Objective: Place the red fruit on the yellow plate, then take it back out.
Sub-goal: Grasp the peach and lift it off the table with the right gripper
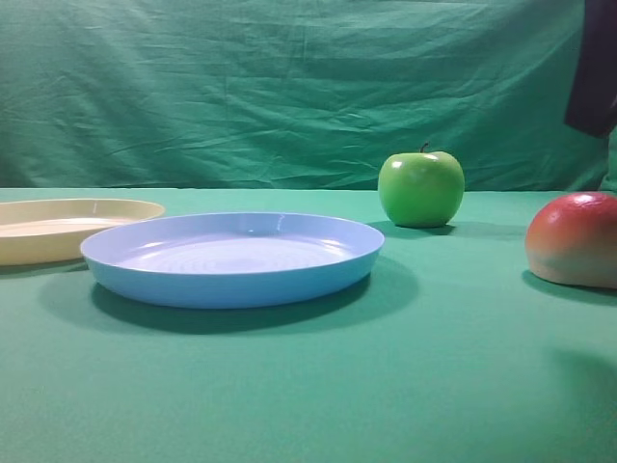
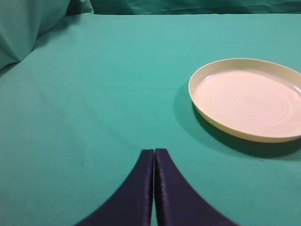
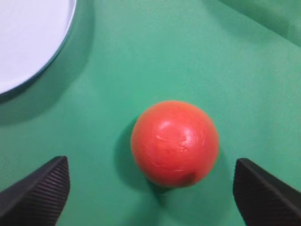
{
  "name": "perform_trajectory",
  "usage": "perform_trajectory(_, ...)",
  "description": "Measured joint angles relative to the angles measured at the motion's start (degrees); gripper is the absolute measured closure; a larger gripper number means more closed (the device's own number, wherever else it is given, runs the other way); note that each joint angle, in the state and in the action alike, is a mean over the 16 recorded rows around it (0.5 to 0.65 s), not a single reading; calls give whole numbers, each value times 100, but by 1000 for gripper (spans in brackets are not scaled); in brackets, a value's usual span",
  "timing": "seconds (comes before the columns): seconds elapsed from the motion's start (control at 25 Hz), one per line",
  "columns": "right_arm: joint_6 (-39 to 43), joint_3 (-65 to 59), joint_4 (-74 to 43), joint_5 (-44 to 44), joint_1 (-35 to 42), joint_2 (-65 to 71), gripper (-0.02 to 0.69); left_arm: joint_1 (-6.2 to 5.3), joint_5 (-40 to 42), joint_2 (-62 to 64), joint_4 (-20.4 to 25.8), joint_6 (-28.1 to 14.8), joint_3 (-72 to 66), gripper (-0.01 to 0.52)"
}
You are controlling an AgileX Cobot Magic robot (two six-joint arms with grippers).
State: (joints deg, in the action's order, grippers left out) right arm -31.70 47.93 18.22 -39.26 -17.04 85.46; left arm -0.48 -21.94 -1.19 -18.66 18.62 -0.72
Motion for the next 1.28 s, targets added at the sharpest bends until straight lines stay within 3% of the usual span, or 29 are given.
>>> perform_trajectory(0.24,67,10,0,321,-1,449,-6,0,0,0,0,0,0,514)
perform_trajectory(0.44,77,14,0,566,-1,778,32,0,0,0,0,0,0,514)
perform_trajectory(1.0,66,525,57,508,-1,1094,383,0,0,0,0,0,0,514)
perform_trajectory(1.28,-45,1741,636,81,-48,1014,456,0,0,0,0,0,0,514)
